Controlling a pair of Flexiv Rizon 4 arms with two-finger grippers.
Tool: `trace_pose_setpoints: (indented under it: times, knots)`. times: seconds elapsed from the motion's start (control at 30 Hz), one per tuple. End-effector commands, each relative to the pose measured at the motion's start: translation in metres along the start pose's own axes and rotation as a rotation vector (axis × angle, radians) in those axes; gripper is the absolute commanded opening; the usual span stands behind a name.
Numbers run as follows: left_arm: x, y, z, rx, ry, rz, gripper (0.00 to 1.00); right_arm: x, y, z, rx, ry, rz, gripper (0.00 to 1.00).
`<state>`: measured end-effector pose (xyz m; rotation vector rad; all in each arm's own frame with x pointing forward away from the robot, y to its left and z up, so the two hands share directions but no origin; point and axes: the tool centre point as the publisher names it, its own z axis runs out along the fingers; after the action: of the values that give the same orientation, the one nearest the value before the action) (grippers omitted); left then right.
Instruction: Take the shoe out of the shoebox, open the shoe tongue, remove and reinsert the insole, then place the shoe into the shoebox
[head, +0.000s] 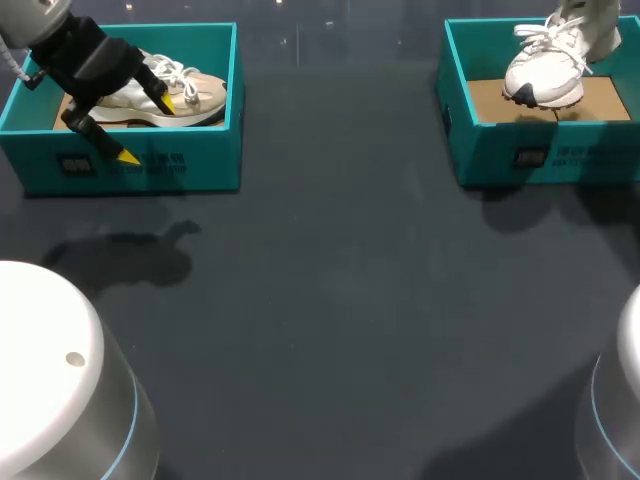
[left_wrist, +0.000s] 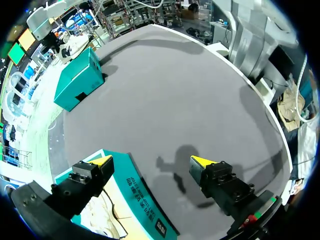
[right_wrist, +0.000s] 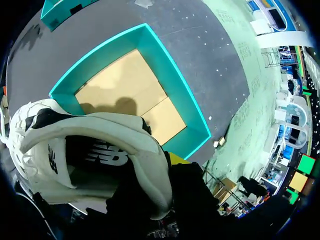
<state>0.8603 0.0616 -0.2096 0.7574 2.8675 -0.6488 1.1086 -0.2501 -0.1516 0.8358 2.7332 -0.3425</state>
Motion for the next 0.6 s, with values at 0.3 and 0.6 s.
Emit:
trace_pose_setpoints:
  times: [0.3,0.6]
  knots:
    - [0.000,0.000,0.000,-0.002,0.001,0.001,1.00,-0.004,-0.023,0.005,0.041,0.010,0.232,0.00]
    - [0.000,0.000,0.000,-0.002,0.001,0.001,1.00,-0.004,-0.066,0.016,0.090,-0.038,0.737,0.00]
